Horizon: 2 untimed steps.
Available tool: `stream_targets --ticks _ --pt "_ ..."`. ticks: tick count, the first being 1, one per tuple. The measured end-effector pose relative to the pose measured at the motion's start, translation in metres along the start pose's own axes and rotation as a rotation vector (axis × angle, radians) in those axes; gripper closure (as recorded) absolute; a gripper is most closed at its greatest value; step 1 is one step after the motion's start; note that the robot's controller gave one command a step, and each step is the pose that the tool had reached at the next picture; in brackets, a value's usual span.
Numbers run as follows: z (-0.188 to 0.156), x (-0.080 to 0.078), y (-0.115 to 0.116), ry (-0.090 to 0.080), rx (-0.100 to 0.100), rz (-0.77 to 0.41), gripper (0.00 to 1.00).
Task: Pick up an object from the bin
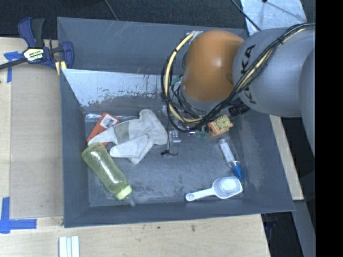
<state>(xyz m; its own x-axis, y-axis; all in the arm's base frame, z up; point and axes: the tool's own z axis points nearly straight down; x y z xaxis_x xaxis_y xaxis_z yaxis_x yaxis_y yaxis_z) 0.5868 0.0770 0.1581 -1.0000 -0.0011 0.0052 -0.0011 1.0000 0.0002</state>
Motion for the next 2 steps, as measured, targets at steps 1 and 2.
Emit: stream_targets --ticks 1,2 --pt "-0.005 -0.002 0.000 -0.008 -0.001 0.001 0.00" --pt "0.030 -0.009 0.002 -0.017 0.000 -0.051 0.00"
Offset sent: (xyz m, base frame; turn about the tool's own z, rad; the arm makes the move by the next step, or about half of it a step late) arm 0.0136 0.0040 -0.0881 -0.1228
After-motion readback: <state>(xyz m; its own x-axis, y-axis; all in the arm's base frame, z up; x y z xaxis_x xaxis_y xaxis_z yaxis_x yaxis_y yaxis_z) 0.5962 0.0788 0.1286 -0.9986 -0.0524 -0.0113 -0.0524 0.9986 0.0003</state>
